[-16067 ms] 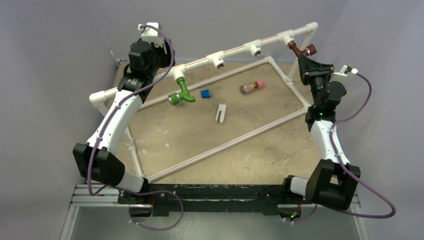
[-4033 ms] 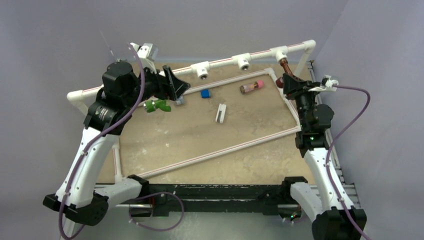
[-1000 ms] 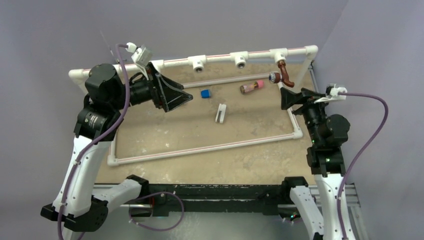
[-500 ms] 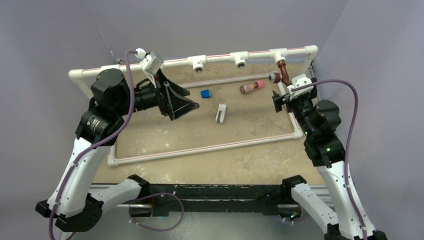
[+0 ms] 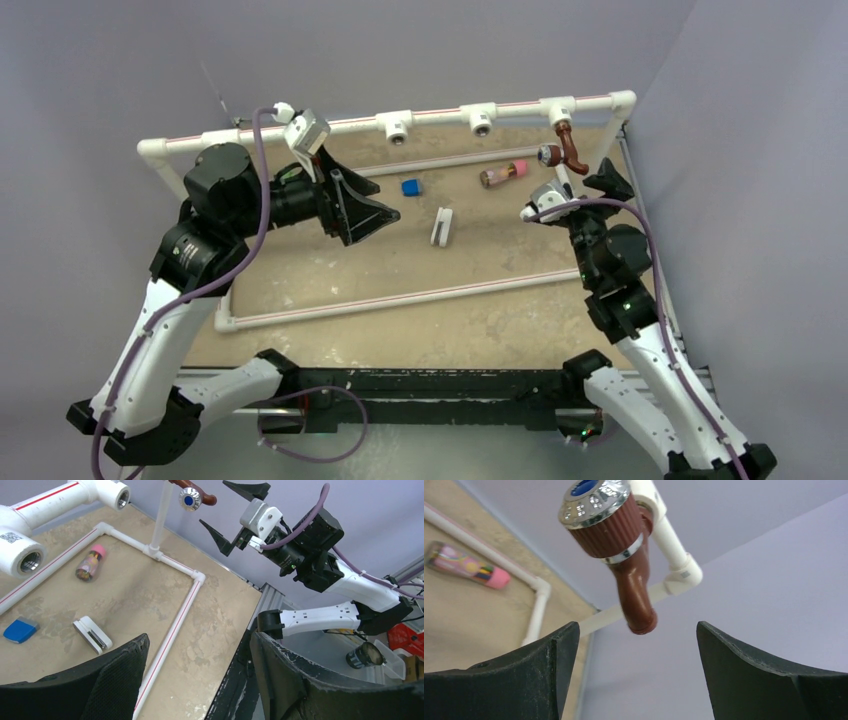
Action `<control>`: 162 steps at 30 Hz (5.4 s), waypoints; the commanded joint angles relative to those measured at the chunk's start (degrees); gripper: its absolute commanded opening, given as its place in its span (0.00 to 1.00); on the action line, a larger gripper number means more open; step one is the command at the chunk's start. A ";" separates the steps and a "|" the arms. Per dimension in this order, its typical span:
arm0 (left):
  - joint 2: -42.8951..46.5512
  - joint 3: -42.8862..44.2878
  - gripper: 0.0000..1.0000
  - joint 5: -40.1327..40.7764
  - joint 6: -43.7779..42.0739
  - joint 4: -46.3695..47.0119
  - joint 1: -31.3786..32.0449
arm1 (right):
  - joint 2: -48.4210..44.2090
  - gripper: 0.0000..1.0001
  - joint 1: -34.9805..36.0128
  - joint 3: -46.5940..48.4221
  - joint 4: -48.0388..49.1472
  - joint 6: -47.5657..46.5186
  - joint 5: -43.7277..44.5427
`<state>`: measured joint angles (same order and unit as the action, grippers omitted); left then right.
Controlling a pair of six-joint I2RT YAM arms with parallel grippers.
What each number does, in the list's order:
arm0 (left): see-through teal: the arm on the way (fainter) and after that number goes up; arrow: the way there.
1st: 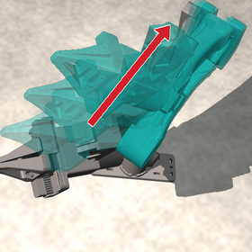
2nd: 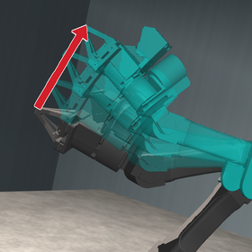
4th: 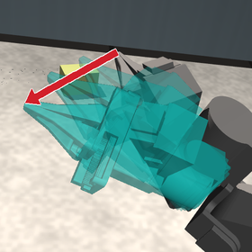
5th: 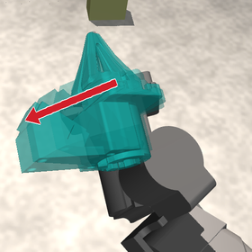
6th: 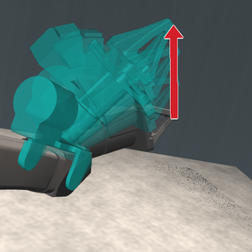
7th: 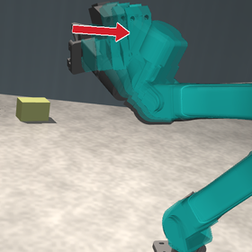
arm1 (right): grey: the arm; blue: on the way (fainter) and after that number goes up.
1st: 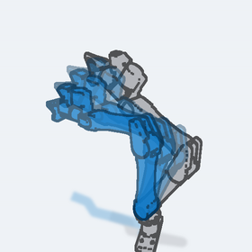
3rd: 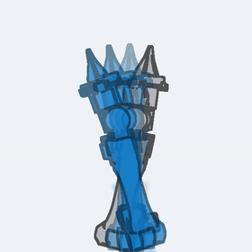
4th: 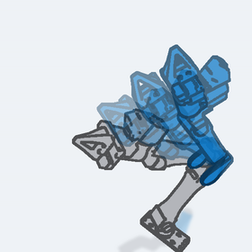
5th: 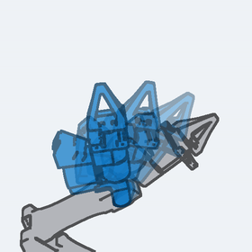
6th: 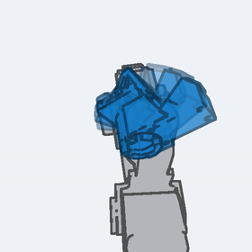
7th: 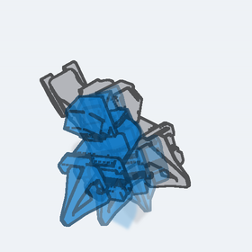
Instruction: Install the water faucets
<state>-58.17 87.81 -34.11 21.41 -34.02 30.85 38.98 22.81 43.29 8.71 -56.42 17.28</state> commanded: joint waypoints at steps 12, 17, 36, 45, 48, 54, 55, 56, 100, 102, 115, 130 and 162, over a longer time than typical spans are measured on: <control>-0.40 0.06 0.74 1.34 -1.37 0.54 0.56 | 4.98 0.83 0.53 2.34 16.27 -10.07 -2.46; -0.44 0.01 0.74 1.90 -1.64 0.29 0.57 | 7.40 0.71 0.57 2.60 17.88 -9.00 -2.31; -0.27 -0.40 0.74 2.73 -2.06 0.66 0.57 | 3.96 0.00 1.14 -5.28 28.78 28.02 -3.27; -0.23 -0.45 0.74 2.53 -1.79 0.80 0.55 | 3.56 0.00 1.10 -8.55 33.92 72.68 2.32; -0.06 -0.45 0.74 2.72 -1.89 0.64 0.60 | 4.47 0.00 1.15 -8.74 33.33 88.85 1.95; -0.03 -1.10 0.74 3.00 -1.99 0.69 0.57 | 6.56 0.00 1.11 -9.27 32.92 112.72 2.21; -0.04 -1.14 0.74 2.99 -1.99 0.71 0.55 | 6.69 0.00 1.14 -9.26 32.27 116.49 2.23; -0.09 -1.15 0.74 2.87 -1.99 0.71 0.60 | 6.79 0.00 1.18 -9.36 31.90 120.35 1.87; -5.98 5.97 0.74 8.12 -4.53 -3.57 0.55 | -9.27 0.98 -1.62 -28.32 27.88 128.58 1.31; -5.90 6.05 0.74 8.62 -5.14 -3.82 0.53 | -12.51 0.98 -1.63 -26.30 19.33 128.51 4.16; -3.82 3.92 0.74 7.70 -5.59 -2.92 0.54 | -15.90 0.92 -1.60 -9.52 -0.75 93.33 -0.95; -1.63 2.30 0.74 5.19 -5.87 -2.51 0.56 | -1.88 0.80 -1.54 16.46 -22.25 63.82 -20.71; -0.28 0.16 0.75 5.07 -6.85 -1.88 2.28 | 6.82 0.85 2.57 24.01 -28.77 18.13 -17.09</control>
<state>-59.05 88.47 -29.10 16.21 -37.80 32.60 48.25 24.49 70.06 -24.60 -29.39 3.64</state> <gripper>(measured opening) 0.747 0.842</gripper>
